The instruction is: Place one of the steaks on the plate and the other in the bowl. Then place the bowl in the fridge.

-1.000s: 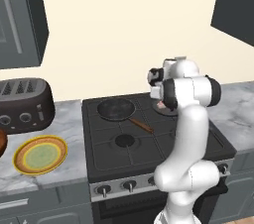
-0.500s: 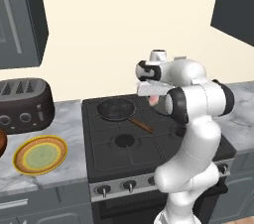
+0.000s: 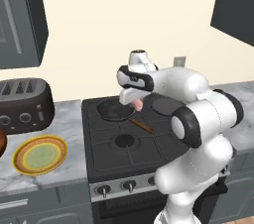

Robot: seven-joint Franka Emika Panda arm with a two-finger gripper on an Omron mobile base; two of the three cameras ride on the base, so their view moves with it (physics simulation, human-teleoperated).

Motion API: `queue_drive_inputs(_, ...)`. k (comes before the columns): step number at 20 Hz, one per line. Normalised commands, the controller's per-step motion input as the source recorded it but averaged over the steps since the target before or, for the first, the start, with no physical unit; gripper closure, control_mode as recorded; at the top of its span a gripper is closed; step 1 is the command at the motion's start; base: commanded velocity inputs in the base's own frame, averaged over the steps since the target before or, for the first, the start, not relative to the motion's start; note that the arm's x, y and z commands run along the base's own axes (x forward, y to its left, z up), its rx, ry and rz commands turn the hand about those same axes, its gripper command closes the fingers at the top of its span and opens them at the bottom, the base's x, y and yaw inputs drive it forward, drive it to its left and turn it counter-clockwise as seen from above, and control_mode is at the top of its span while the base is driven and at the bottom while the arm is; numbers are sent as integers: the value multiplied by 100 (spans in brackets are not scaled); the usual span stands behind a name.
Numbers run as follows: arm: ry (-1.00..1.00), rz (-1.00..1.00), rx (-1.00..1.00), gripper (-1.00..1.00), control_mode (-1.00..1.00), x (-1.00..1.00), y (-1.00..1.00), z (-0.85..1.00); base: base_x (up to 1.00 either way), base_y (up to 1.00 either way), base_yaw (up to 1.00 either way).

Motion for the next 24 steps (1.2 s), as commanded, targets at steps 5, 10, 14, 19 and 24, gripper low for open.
queue_drive_inputs(5, -19, 49, 0, 100, -100, -77, 100, 2, 0, 0, 0)
queue_drive_inputs(10, -8, 8, 2, 100, -100, -61, 93, 8, 0, 0, 0)
queue_drive_inputs(14, -4, 0, 18, 100, -100, -18, 80, -11, 0, 0, 0)
queue_drive_inputs(19, -9, -3, 2, 100, -100, -10, 100, -15, 0, 0, 0)
queue_drive_inputs(24, 25, -1, -24, 100, -100, 0, 100, 5, 0, 0, 0)
